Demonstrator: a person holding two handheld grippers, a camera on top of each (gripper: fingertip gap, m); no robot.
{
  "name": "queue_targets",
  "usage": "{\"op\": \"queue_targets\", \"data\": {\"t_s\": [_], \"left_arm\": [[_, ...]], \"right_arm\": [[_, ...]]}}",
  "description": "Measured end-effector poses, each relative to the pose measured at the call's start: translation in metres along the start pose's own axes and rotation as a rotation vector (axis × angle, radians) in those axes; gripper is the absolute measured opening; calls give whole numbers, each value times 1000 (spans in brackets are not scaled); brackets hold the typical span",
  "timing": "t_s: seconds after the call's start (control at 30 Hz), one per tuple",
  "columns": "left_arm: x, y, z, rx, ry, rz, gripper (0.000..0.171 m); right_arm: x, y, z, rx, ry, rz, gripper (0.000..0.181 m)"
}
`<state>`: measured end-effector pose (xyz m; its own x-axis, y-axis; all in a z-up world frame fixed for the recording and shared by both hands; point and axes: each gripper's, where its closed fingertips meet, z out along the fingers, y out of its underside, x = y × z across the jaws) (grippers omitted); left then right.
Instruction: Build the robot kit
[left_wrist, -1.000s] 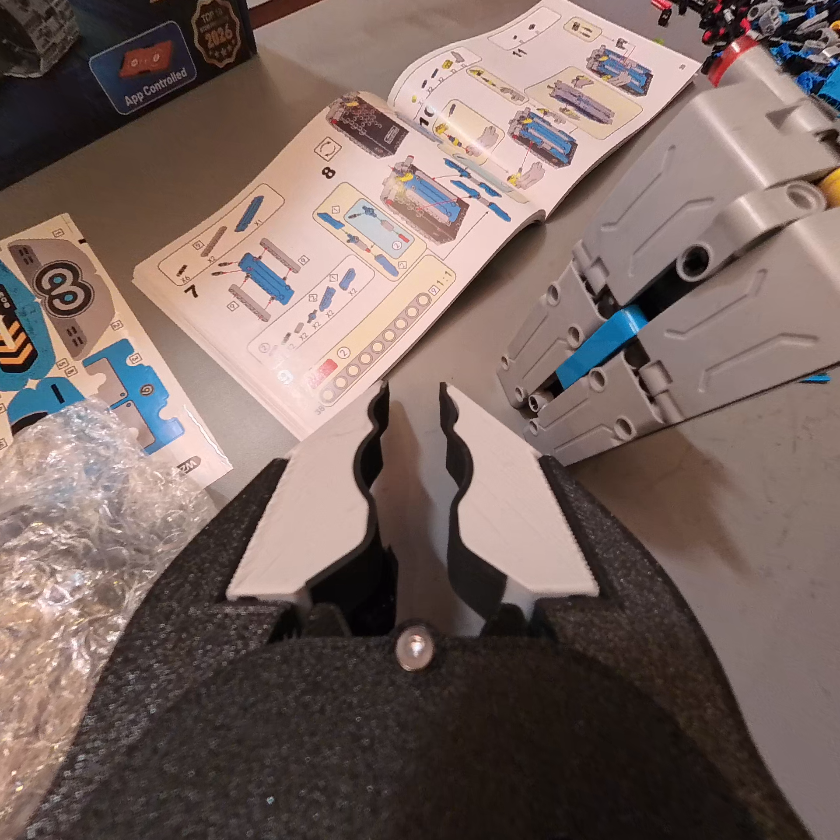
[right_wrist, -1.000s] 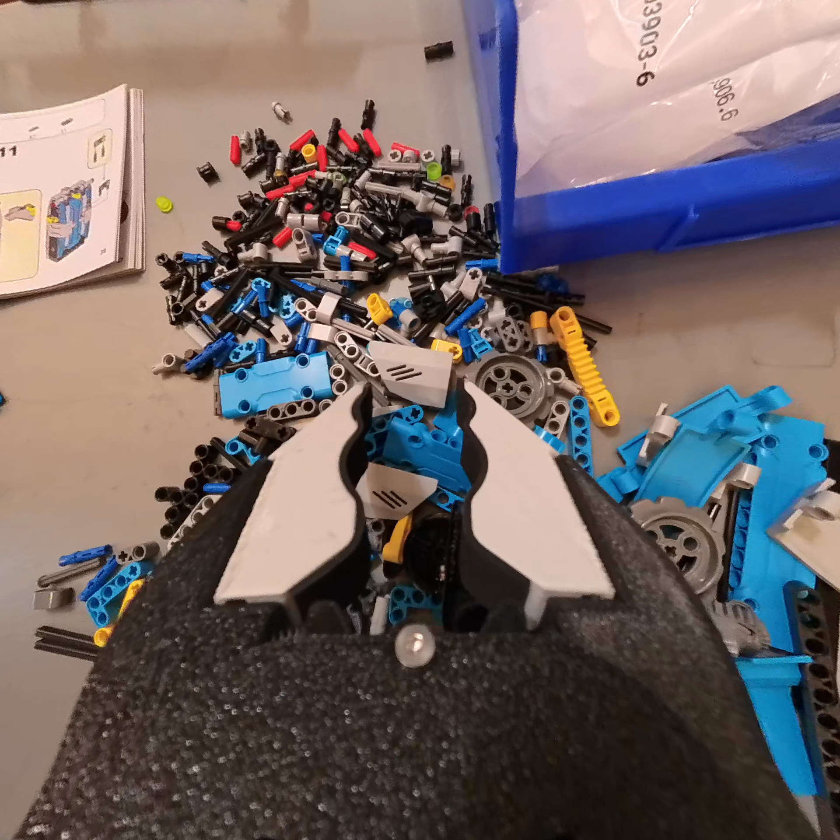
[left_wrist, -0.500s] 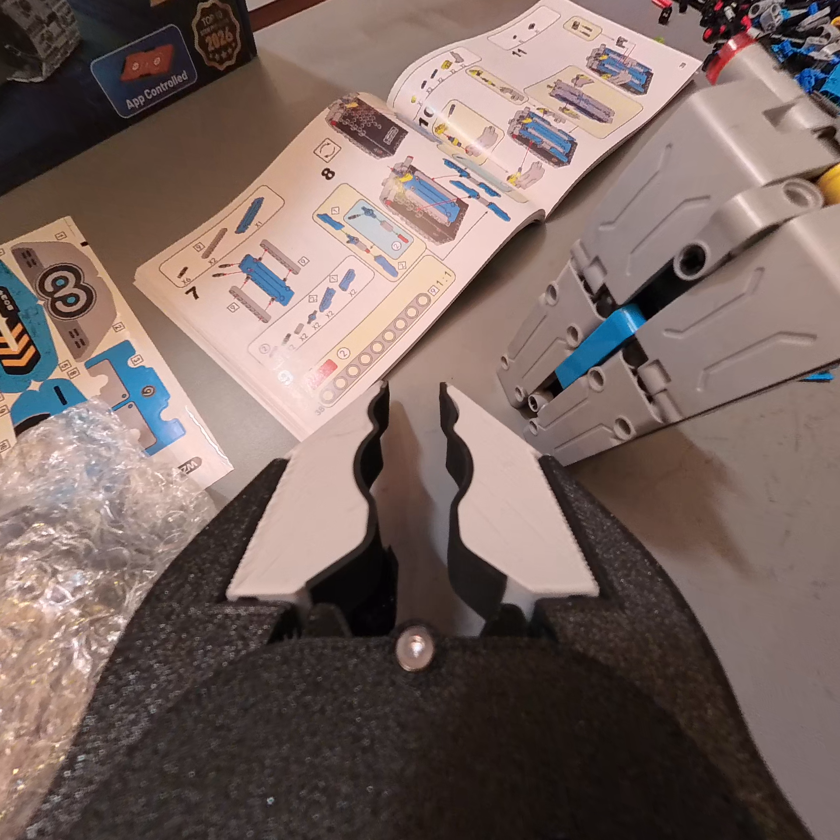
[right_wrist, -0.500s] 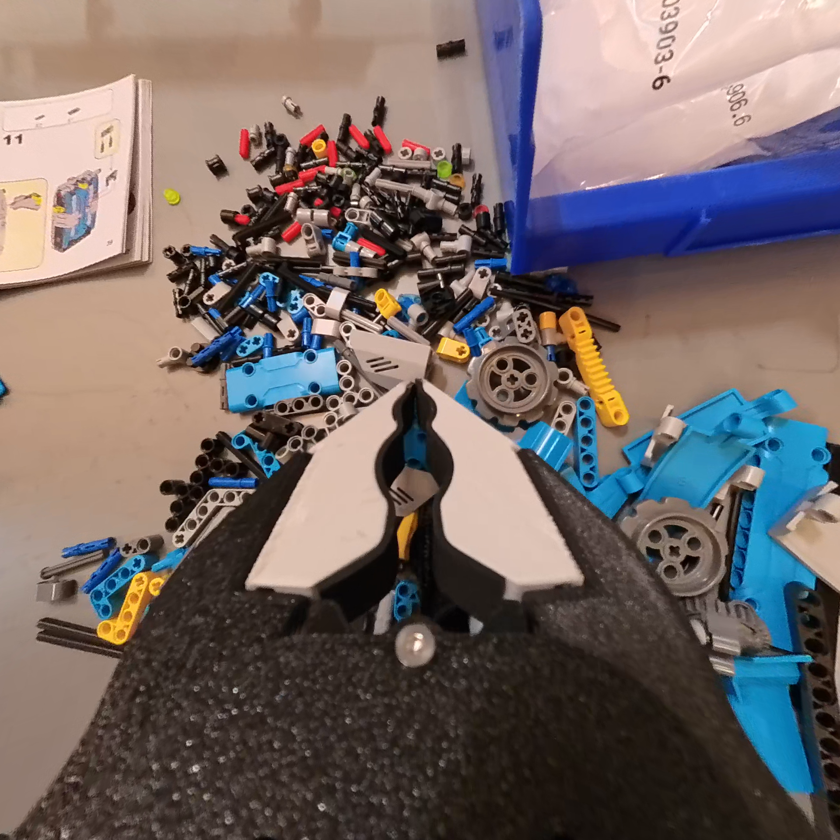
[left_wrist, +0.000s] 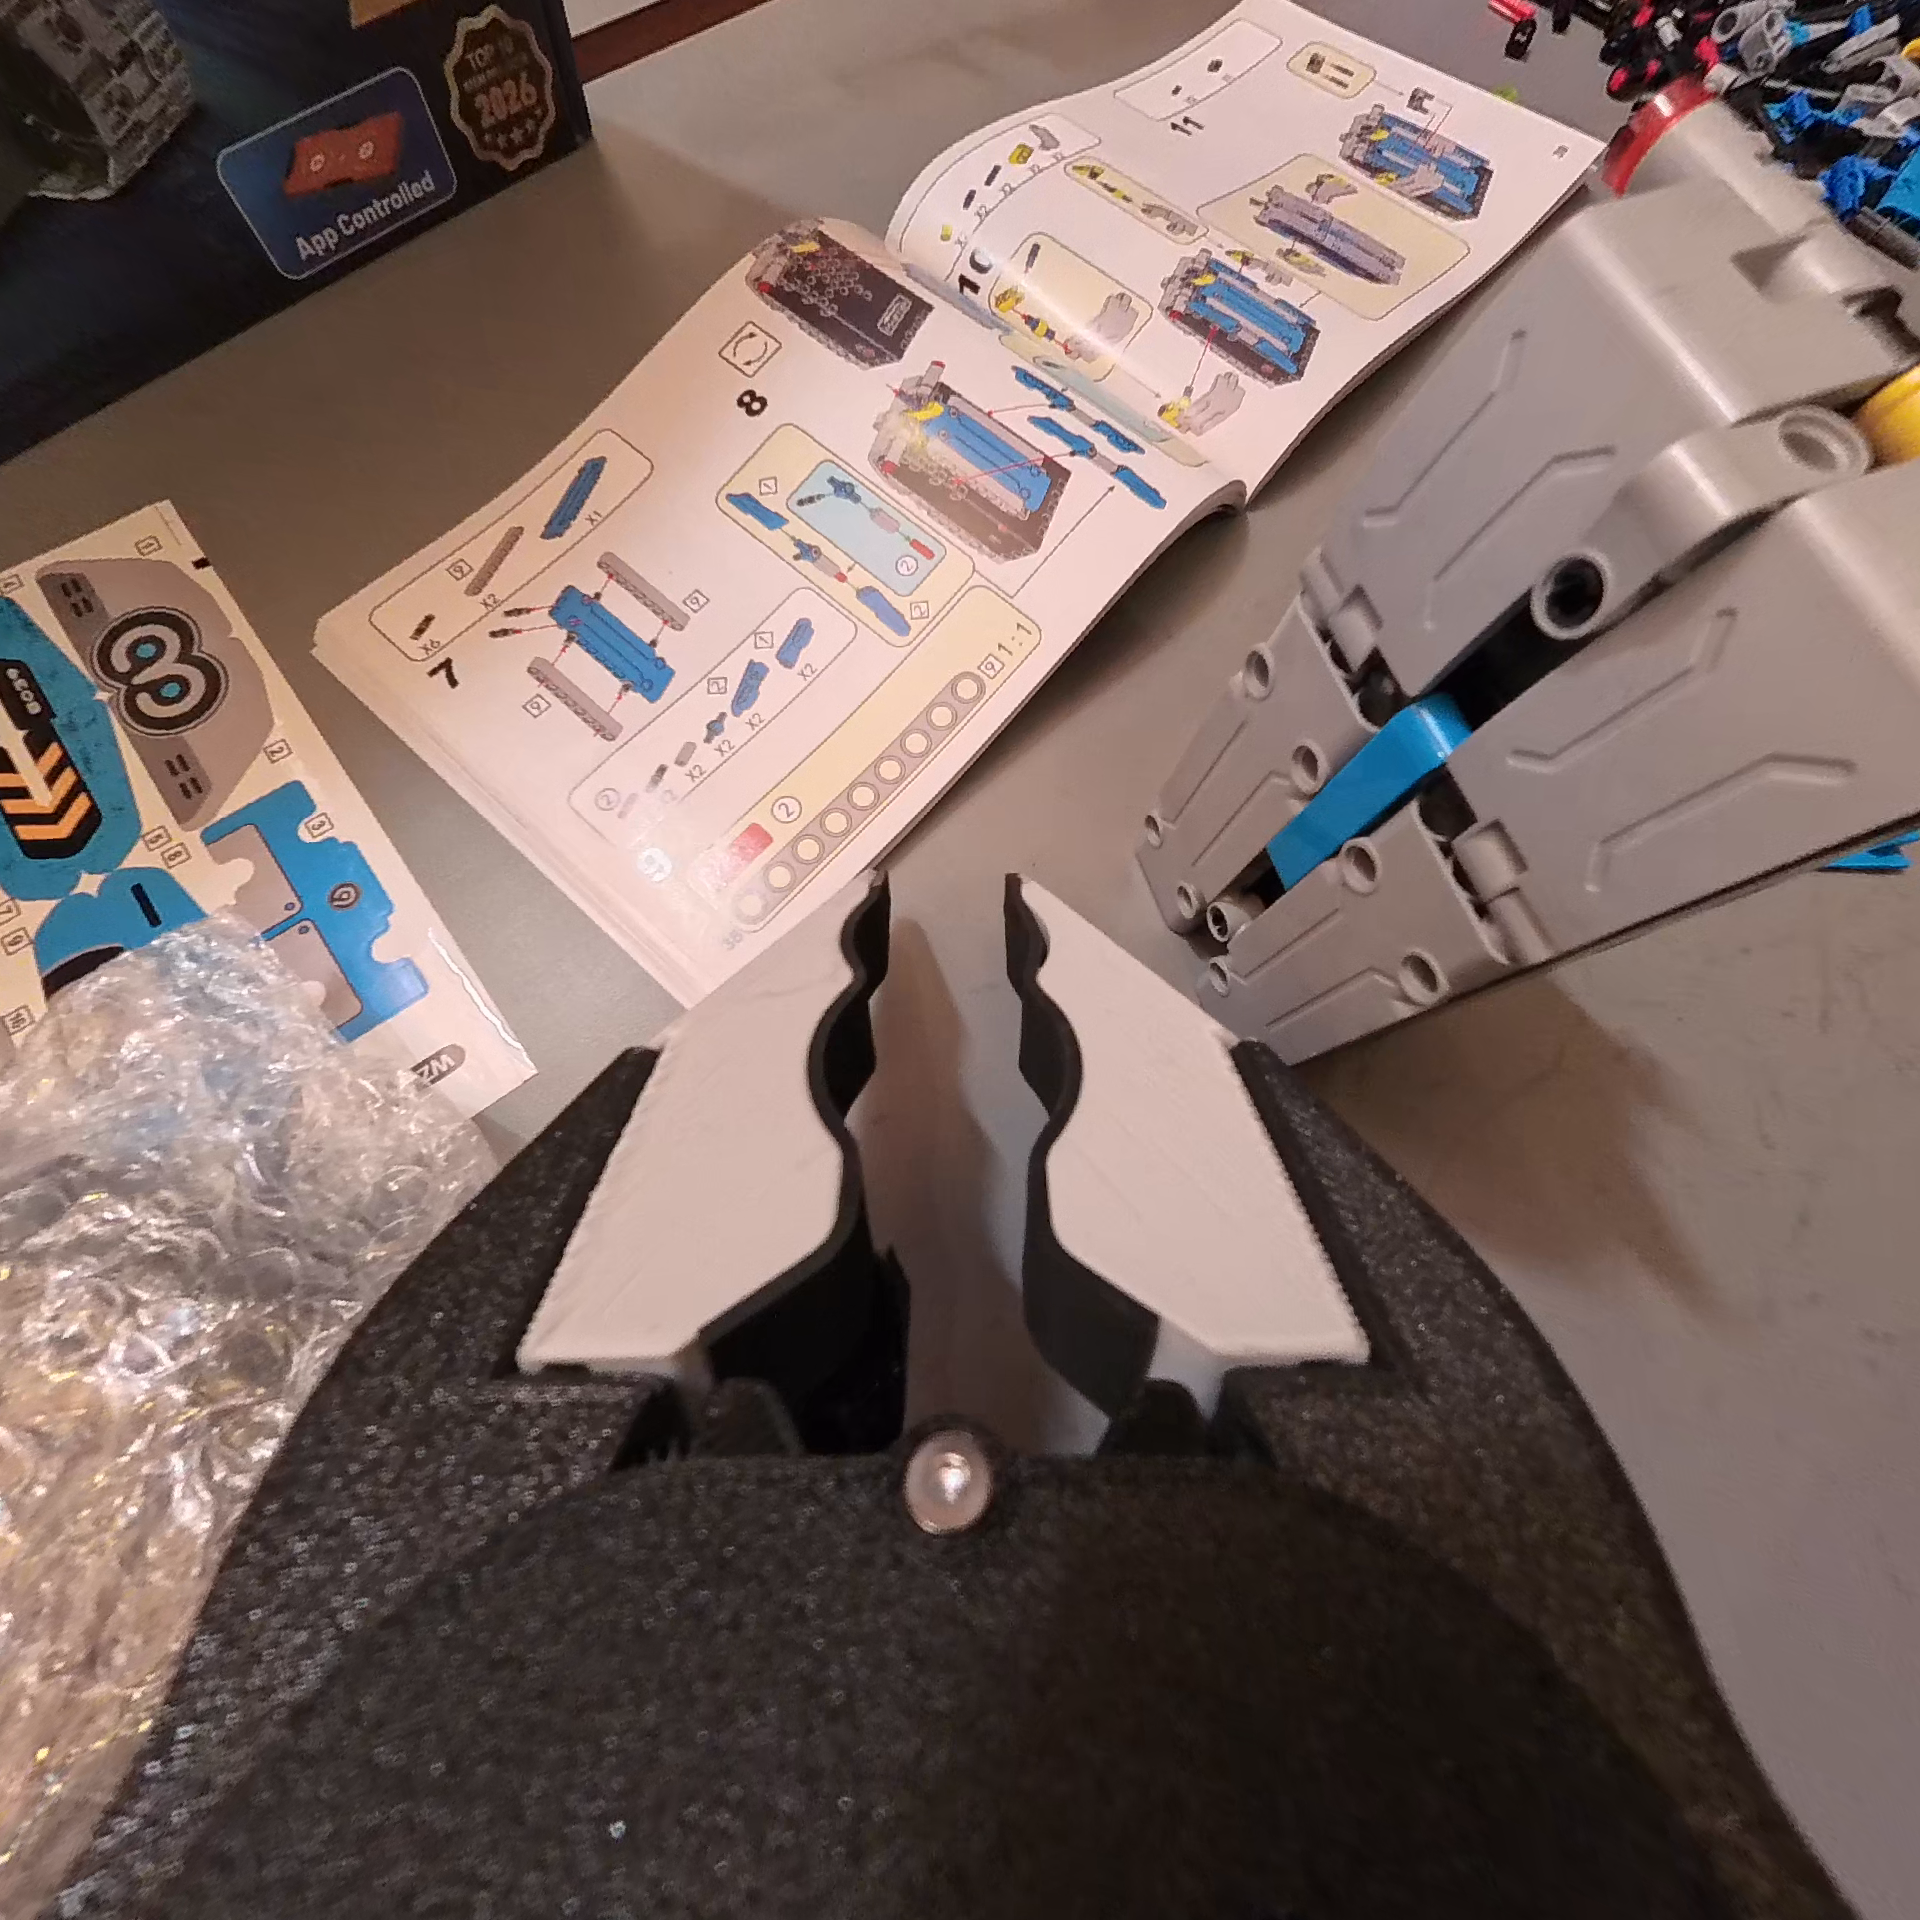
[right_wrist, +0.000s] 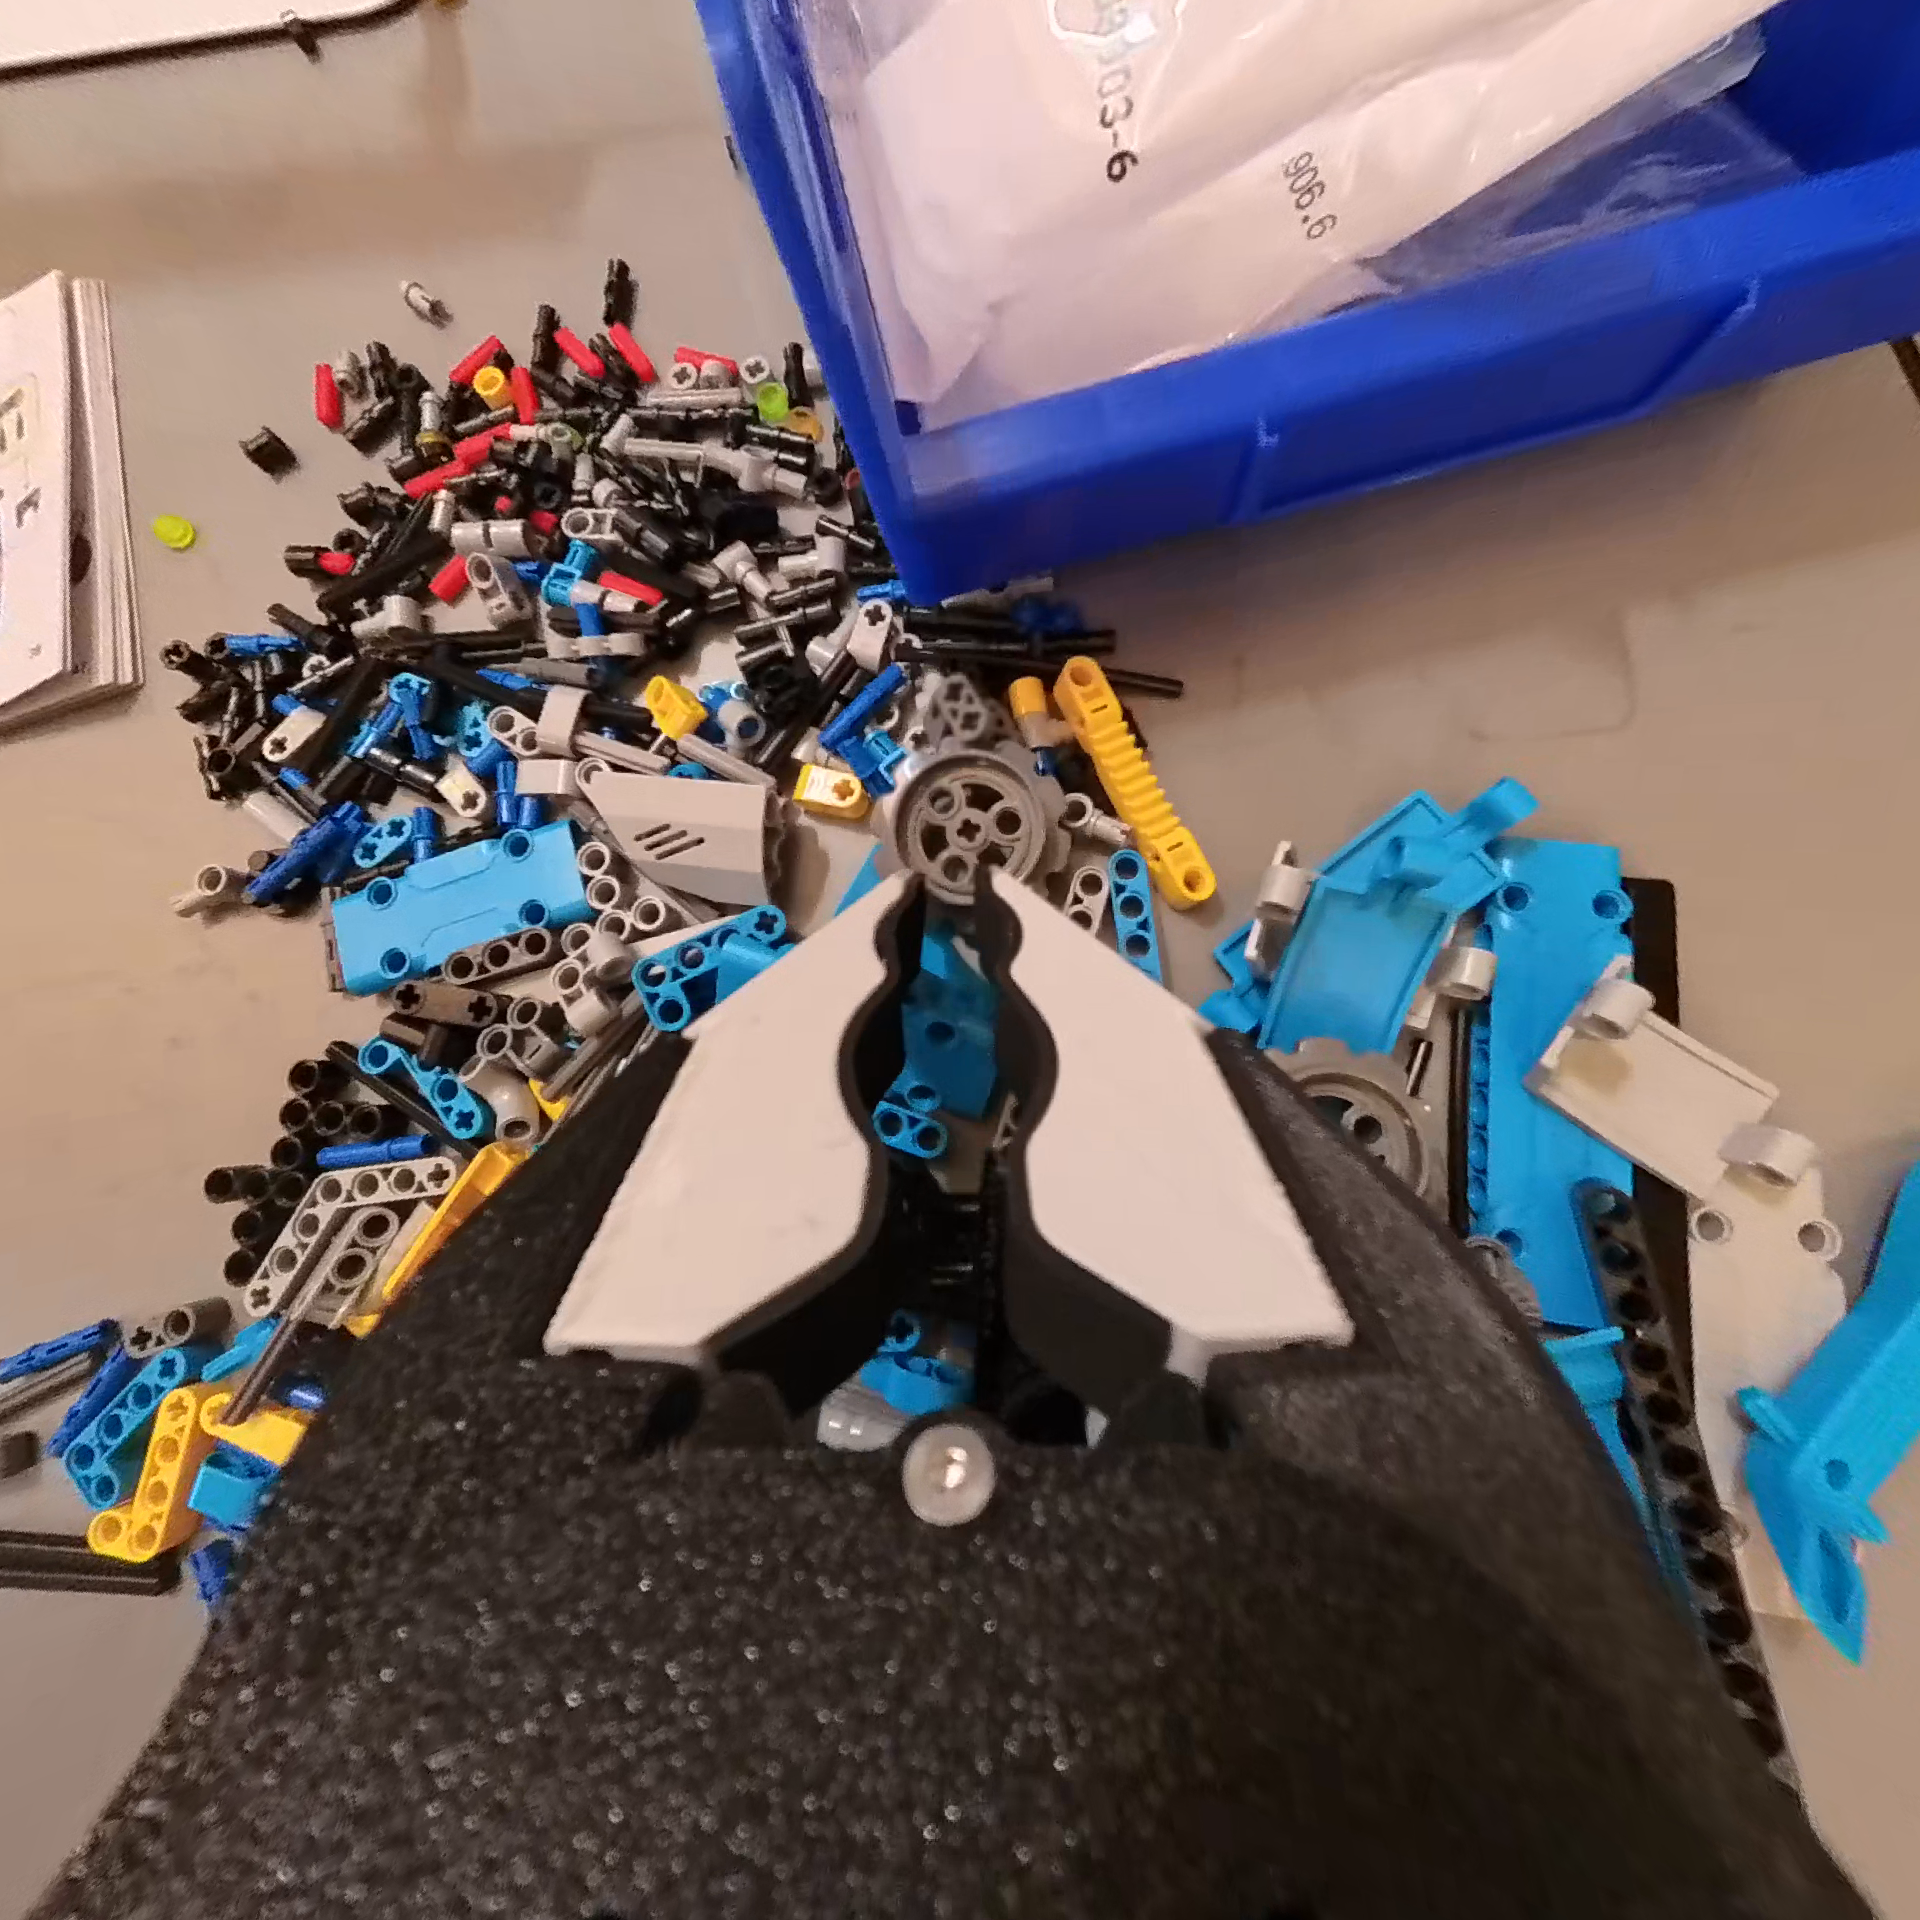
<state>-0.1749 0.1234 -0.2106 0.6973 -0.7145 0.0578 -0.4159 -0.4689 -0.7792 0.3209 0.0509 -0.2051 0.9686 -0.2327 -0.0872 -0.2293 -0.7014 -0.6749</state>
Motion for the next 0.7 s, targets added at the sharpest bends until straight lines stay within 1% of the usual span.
{"op": "queue_targets", "data": {"t_s": [0.23, 0.3, 0.33, 0.43, 0.53, 0.7], "left_arm": [[0, -1, -1, 10, -6, 11, 21], [0, -2, -2, 17, -10, 15, 21], [0, -3, -2, 21, -11, 16, 21], [0, -4, -3, 32, -18, 20, 21], [0, -4, -4, 35, -25, 26, 21], [-1, -4, -4, 34, -31, 24, 21]], "right_arm": [[11, -5, -8, 38, 7, 32, 14], [19, -5, -15, 47, 4, 46, 22], [25, -6, -23, 57, 5, 56, 26], [43, -8, -54, 135, -13, 130, 26], [52, -6, -86, 215, -50, 205, 26], [47, 30, -120, 252, -43, 221, 26]]}}
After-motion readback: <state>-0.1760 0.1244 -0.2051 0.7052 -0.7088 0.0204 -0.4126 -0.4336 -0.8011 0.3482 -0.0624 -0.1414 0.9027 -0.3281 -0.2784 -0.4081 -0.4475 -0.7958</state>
